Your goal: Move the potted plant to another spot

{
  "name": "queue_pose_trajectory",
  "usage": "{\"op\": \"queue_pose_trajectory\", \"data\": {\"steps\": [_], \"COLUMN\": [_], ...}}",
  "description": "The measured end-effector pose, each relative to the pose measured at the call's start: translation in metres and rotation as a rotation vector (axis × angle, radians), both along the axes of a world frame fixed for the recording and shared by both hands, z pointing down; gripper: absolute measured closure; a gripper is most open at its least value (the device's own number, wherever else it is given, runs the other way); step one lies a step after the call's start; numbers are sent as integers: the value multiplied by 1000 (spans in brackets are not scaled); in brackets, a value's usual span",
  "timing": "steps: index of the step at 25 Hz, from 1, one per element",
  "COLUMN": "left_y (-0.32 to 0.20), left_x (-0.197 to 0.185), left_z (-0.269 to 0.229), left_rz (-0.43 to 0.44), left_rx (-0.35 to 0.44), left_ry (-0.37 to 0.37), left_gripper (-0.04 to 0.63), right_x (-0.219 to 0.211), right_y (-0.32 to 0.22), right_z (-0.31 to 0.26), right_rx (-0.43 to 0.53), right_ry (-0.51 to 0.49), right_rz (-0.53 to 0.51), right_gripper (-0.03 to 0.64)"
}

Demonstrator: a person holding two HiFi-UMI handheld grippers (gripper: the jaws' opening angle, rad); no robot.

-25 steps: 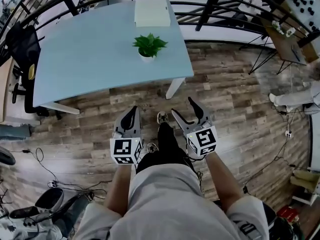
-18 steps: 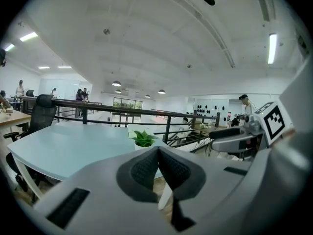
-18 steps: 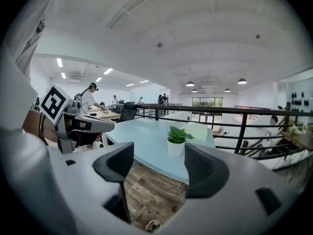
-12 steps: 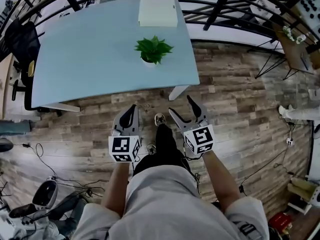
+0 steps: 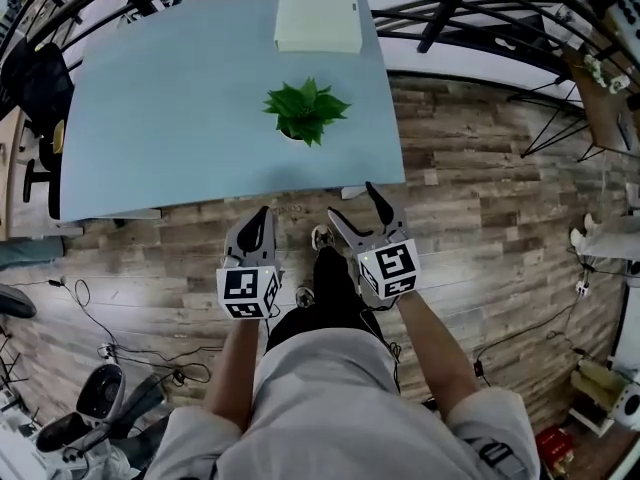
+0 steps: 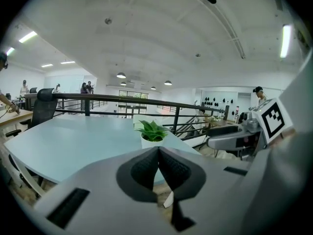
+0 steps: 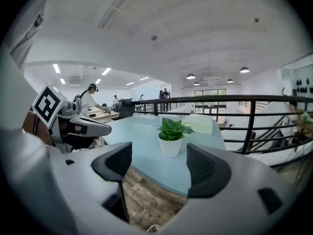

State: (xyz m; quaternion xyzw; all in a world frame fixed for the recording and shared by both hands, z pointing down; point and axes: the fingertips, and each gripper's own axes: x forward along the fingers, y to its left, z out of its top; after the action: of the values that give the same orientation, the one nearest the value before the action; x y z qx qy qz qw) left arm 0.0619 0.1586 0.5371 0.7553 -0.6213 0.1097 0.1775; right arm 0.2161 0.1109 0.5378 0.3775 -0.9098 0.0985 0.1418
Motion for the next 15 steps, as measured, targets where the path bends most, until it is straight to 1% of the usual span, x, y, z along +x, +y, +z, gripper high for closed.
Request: {"op": "queue_pose_trajectory", "data": {"steps": [5, 10, 15], "left_y": [-24, -43, -61], "left_x": [-8, -19, -34], "left_z": [16, 31, 47], "left_rz": [-28, -48, -78], "left_rx": [-40, -77, -112], "left_ry": [0, -2, -26], "left_gripper": [584, 584, 584], "right_x": [-12, -30, -48], "right_y": [-28, -50, -77], "right_z": [18, 35, 47], "right_rx": [-22, -40, -55], "right_ry": [15, 20, 2], "right_rz": [-27, -51, -62], "right_gripper": [255, 230, 213]}}
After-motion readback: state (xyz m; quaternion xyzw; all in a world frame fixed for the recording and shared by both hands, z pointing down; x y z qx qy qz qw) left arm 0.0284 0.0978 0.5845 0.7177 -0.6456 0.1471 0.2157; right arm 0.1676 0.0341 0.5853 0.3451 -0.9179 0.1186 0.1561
